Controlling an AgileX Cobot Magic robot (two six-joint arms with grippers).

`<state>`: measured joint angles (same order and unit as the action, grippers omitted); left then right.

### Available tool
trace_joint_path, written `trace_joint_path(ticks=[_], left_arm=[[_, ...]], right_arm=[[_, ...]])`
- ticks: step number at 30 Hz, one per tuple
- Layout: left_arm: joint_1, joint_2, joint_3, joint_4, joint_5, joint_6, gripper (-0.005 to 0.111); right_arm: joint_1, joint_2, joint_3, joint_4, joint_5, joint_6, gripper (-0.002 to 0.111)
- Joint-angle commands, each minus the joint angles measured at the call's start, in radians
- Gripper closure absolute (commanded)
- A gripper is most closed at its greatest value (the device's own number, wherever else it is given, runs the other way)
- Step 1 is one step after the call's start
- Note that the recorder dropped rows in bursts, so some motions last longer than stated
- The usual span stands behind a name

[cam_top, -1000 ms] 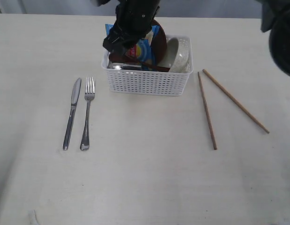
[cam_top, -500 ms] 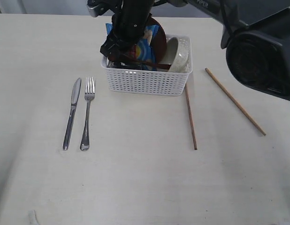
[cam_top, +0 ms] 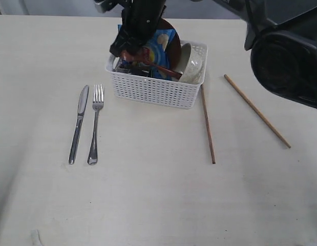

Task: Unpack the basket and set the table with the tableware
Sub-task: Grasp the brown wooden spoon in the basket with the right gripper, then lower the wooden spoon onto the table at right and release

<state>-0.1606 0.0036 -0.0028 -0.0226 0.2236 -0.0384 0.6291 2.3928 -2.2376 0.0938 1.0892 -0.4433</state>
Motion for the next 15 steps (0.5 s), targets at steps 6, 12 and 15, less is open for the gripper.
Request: trace_joint_path(ticks=[6, 12, 15], left_arm=[[-0.001, -0.004, 0.003, -0.008, -0.011, 0.0, 0.107], [-0.001, -0.004, 0.003, -0.008, -0.011, 0.0, 0.107], [-0.001, -0.004, 0.003, -0.008, -0.011, 0.0, 0.107]], right_arm=[[0.006, -0.231, -0.03, -0.007, 0.044, 0.034, 0.109], [-0.082, -0.328, -0.03, -0.243, 0.132, 0.246, 0.109], [-0.185, -0.332, -0.018, -0.255, 0.132, 0.404, 0.109]])
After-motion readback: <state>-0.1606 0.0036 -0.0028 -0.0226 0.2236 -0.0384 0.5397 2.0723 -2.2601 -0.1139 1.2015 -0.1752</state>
